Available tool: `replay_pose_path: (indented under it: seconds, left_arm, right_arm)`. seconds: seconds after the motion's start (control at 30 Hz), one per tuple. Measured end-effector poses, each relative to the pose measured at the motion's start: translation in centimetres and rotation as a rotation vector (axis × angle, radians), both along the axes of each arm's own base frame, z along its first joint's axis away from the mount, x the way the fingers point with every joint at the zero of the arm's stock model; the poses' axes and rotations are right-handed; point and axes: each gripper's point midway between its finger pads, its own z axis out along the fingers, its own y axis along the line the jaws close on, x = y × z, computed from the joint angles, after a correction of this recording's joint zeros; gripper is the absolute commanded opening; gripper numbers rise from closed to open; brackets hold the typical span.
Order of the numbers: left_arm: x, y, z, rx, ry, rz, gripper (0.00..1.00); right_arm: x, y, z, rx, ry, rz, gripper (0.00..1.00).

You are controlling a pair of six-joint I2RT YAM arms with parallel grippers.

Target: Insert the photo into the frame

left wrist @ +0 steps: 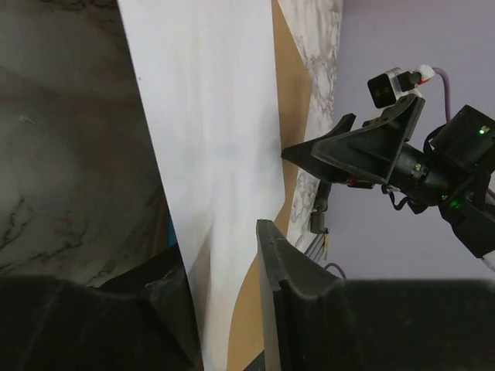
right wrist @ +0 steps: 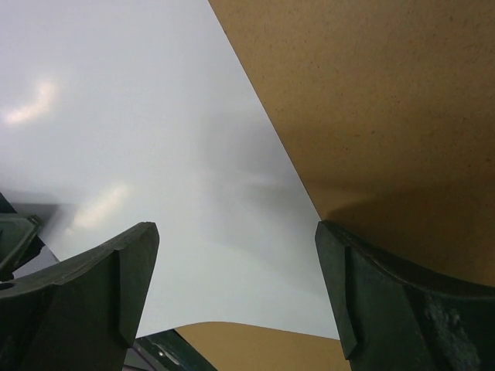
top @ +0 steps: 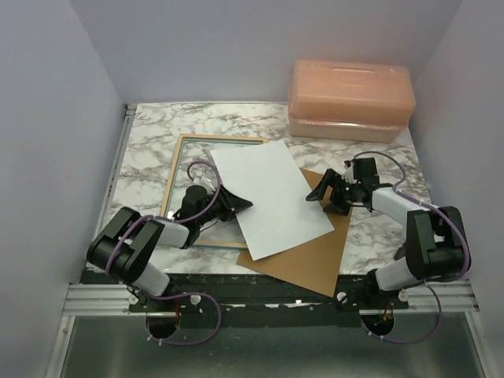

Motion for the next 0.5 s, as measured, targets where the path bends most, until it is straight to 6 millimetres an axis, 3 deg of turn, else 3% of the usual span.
replay_pose_path:
  seconds: [0.07,0.2,0.5]
  left_arm:
    - [-0.1,0.1,0.7,0.005,-0.016,0.000,0.16]
    - [-0.3,0.7,1.8,0.053,-0.040,0.002,0.03]
    - [-0.2,2.1,3.7,0.201,-0.076,0.015,0.00]
  right_arm:
    - [-0.4,0.1,0.0,0.008,0.006,0.004,0.91]
    - [-0.9,0.2,0.1,0.016,0.013,0.004,0.91]
    - [-1.5,0.2,0.2,0.023,0.033,0.006,0.93]
